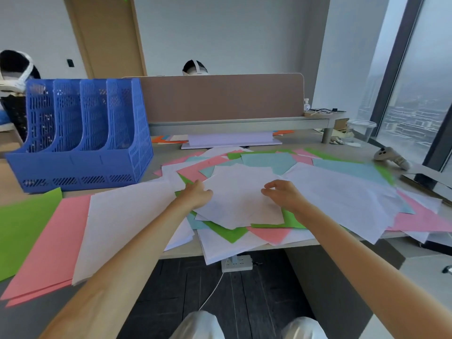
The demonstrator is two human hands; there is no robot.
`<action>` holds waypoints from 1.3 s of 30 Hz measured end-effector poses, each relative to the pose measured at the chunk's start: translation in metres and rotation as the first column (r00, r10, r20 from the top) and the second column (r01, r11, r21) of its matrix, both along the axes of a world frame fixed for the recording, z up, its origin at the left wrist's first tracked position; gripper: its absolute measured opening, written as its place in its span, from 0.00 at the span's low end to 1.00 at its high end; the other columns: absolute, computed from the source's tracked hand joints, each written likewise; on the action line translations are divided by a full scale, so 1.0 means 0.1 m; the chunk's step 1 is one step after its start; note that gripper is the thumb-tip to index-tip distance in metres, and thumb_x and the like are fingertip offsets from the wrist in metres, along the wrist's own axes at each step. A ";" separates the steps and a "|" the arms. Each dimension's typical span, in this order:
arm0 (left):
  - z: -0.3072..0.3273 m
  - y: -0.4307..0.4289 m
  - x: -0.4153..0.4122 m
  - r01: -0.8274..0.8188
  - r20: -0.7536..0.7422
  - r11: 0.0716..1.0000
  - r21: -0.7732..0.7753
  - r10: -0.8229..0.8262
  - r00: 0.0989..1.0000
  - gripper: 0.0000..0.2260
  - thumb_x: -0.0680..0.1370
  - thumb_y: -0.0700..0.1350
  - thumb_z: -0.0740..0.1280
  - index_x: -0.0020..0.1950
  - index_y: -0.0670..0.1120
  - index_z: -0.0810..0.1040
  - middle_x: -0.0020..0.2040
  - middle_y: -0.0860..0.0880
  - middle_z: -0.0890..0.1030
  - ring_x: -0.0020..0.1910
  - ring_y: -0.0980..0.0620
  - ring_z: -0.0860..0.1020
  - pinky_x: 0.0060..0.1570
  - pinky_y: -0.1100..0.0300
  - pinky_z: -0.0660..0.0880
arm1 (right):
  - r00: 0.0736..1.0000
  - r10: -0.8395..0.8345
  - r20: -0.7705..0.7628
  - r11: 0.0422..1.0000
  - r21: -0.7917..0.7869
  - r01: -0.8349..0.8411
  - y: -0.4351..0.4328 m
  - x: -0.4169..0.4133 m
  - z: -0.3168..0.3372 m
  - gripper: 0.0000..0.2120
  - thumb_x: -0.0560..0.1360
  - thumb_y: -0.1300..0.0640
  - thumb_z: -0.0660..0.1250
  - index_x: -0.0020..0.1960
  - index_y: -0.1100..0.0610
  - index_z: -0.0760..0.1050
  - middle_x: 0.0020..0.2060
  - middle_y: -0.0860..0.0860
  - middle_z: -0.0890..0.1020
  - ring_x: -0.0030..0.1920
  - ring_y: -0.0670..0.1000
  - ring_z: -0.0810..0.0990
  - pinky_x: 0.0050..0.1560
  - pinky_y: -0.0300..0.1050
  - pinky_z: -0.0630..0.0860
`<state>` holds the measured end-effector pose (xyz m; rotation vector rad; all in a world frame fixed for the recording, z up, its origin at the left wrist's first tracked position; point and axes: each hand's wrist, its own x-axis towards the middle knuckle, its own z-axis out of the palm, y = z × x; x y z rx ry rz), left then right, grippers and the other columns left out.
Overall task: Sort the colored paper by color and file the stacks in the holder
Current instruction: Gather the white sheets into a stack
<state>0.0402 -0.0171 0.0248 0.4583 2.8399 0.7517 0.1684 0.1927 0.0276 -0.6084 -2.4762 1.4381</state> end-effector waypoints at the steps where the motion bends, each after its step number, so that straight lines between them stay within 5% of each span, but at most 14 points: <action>1: 0.01 0.00 -0.03 -0.004 -0.014 0.999 -0.037 0.003 1.000 0.25 0.80 0.52 0.57 0.75 0.43 0.61 0.73 0.41 0.64 0.70 0.41 0.66 0.66 0.52 0.66 | 1.000 -0.019 -0.022 0.999 -0.036 0.018 0.01 0.00 0.00 0.15 0.76 0.54 0.68 0.62 0.57 0.77 0.57 0.51 0.75 0.52 0.50 0.75 0.51 0.41 0.70; 7: 0.00 -0.07 -0.14 -0.017 -0.048 0.990 -0.139 0.010 0.999 0.25 0.80 0.51 0.57 0.73 0.41 0.61 0.71 0.39 0.67 0.68 0.40 0.69 0.64 0.51 0.69 | 0.972 -0.182 -0.151 0.879 -0.468 0.092 0.08 -0.04 0.00 0.19 0.75 0.66 0.68 0.65 0.64 0.72 0.45 0.58 0.78 0.42 0.55 0.77 0.47 0.46 0.77; 10: 0.02 -0.08 -0.15 -0.023 -0.092 0.989 -0.148 0.010 0.996 0.21 0.79 0.51 0.57 0.68 0.41 0.65 0.66 0.40 0.72 0.63 0.41 0.72 0.59 0.51 0.71 | 0.970 -0.196 -0.146 0.808 -0.585 0.075 0.03 -0.09 -0.02 0.28 0.75 0.67 0.67 0.72 0.63 0.61 0.55 0.62 0.75 0.49 0.60 0.78 0.53 0.54 0.77; 15: 0.03 -0.09 -0.16 -0.028 -0.085 0.997 -0.066 0.023 0.996 0.18 0.79 0.49 0.57 0.65 0.42 0.68 0.59 0.41 0.76 0.56 0.43 0.74 0.48 0.55 0.70 | 0.992 -0.102 -0.071 0.934 -0.351 0.071 -0.14 -0.16 -0.02 0.29 0.74 0.69 0.65 0.72 0.65 0.57 0.54 0.55 0.71 0.51 0.55 0.74 0.44 0.48 0.75; 18: 0.05 -0.10 -0.10 -0.046 -0.084 0.999 -0.014 0.045 0.995 0.16 0.78 0.48 0.59 0.62 0.41 0.69 0.57 0.42 0.76 0.55 0.43 0.74 0.48 0.54 0.70 | 0.984 -0.059 -0.165 0.981 -0.190 0.027 -0.13 -0.19 -0.04 0.40 0.75 0.67 0.64 0.79 0.55 0.46 0.62 0.50 0.71 0.58 0.52 0.72 0.53 0.44 0.72; 21: 0.05 -0.08 -0.09 -0.070 0.017 0.978 0.195 0.068 0.998 0.20 0.78 0.50 0.61 0.63 0.38 0.67 0.59 0.42 0.74 0.60 0.42 0.73 0.55 0.54 0.70 | 0.962 -0.063 -0.264 0.985 -0.174 0.017 -0.03 -0.15 0.00 0.44 0.75 0.66 0.66 0.79 0.49 0.42 0.62 0.50 0.74 0.60 0.53 0.75 0.56 0.46 0.73; 24: -0.04 -0.02 -0.19 -0.145 0.257 0.858 0.493 0.016 0.966 0.36 0.70 0.63 0.67 0.68 0.39 0.67 0.65 0.44 0.75 0.62 0.45 0.75 0.63 0.51 0.71 | 0.938 -0.147 -0.314 0.959 -0.278 0.058 0.14 -0.08 0.04 0.39 0.74 0.64 0.69 0.78 0.51 0.52 0.61 0.53 0.78 0.57 0.55 0.79 0.56 0.51 0.77; 28: 0.06 0.12 0.01 -0.151 0.344 0.682 0.715 -0.155 0.926 0.13 0.79 0.48 0.67 0.56 0.40 0.79 0.54 0.45 0.83 0.53 0.46 0.80 0.57 0.53 0.75 | 0.931 -0.186 -0.316 0.939 -0.336 0.073 0.28 0.00 0.04 0.14 0.75 0.60 0.70 0.59 0.58 0.74 0.53 0.56 0.82 0.46 0.54 0.81 0.43 0.44 0.77; 30: 0.06 0.18 0.05 -0.139 0.303 0.649 0.748 -0.148 0.941 0.07 0.79 0.42 0.66 0.52 0.40 0.80 0.51 0.43 0.82 0.49 0.45 0.80 0.50 0.55 0.77 | 0.936 -0.191 -0.295 0.973 -0.183 0.141 0.35 0.00 0.04 0.06 0.78 0.55 0.65 0.50 0.58 0.75 0.46 0.56 0.82 0.43 0.55 0.80 0.41 0.43 0.75; 32: 0.06 0.18 0.05 -0.144 0.254 0.666 0.732 -0.071 0.965 0.05 0.79 0.40 0.65 0.45 0.42 0.78 0.46 0.44 0.81 0.44 0.46 0.79 0.44 0.57 0.75 | 0.964 -0.175 -0.201 0.963 0.168 0.210 0.46 0.02 0.02 0.15 0.80 0.50 0.60 0.46 0.61 0.77 0.43 0.56 0.81 0.46 0.58 0.80 0.42 0.44 0.71; 35: 0.03 0.11 -0.02 -0.178 0.241 0.736 0.653 0.021 0.970 0.07 0.80 0.39 0.62 0.42 0.43 0.76 0.43 0.44 0.78 0.41 0.46 0.77 0.43 0.56 0.73 | 0.978 -0.148 0.144 0.803 0.595 0.034 0.64 0.07 -0.05 0.25 0.77 0.40 0.61 0.61 0.60 0.75 0.59 0.57 0.79 0.61 0.58 0.75 0.58 0.48 0.72; 37: 0.00 0.04 -0.08 -0.170 0.244 0.777 0.607 0.021 0.970 0.06 0.80 0.38 0.60 0.50 0.38 0.76 0.47 0.40 0.79 0.44 0.44 0.77 0.46 0.55 0.73 | 0.916 -0.146 0.373 0.711 0.683 -0.166 0.71 0.09 -0.09 0.30 0.76 0.37 0.61 0.65 0.61 0.70 0.62 0.58 0.76 0.62 0.59 0.74 0.57 0.49 0.71; 39: -0.01 -0.01 -0.12 -0.165 0.256 0.808 0.566 0.018 0.966 0.09 0.79 0.36 0.59 0.55 0.35 0.75 0.45 0.40 0.79 0.42 0.43 0.78 0.43 0.56 0.74 | 0.895 -0.106 0.433 0.638 0.720 -0.273 0.70 0.11 -0.08 0.25 0.79 0.41 0.59 0.63 0.62 0.70 0.59 0.60 0.76 0.59 0.60 0.76 0.51 0.47 0.70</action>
